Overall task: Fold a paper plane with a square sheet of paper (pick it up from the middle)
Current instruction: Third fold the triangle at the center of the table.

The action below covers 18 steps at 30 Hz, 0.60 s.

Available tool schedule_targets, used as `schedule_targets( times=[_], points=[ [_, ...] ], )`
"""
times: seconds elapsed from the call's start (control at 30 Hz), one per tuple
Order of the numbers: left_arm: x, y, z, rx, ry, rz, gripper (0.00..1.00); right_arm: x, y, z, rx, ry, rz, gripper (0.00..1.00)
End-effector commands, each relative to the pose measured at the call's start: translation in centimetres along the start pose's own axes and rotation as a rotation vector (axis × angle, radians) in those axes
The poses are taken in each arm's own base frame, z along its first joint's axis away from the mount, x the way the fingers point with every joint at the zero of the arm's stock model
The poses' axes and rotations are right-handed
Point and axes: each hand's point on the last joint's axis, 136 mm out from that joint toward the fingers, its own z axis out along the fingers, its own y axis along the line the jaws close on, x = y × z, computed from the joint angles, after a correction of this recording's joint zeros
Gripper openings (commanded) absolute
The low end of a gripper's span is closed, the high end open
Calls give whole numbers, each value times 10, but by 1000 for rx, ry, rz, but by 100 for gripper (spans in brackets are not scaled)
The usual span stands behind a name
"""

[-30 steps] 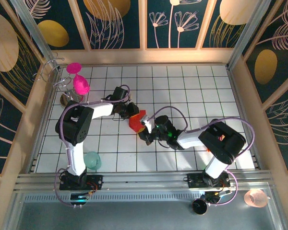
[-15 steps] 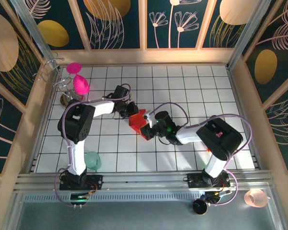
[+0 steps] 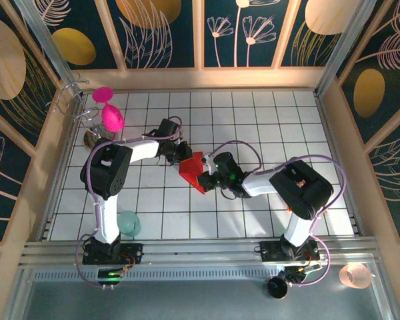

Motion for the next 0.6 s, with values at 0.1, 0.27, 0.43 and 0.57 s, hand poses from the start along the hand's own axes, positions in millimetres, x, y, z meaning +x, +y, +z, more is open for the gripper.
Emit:
schedule_targets(
  times=[0.1, 0.27, 0.43, 0.57],
  points=[
    [22, 30, 15, -94, 74, -29, 14, 0, -10, 4, 45, 23, 45, 0],
    [22, 30, 15, -93, 73, -29, 14, 0, -11, 6, 54, 35, 52, 0],
    [22, 30, 15, -94, 73, -28, 14, 2, -13, 6, 63, 43, 56, 0],
    [21, 29, 14, -93, 71, -28, 14, 2, -12, 5, 62, 41, 58, 0]
  ],
)
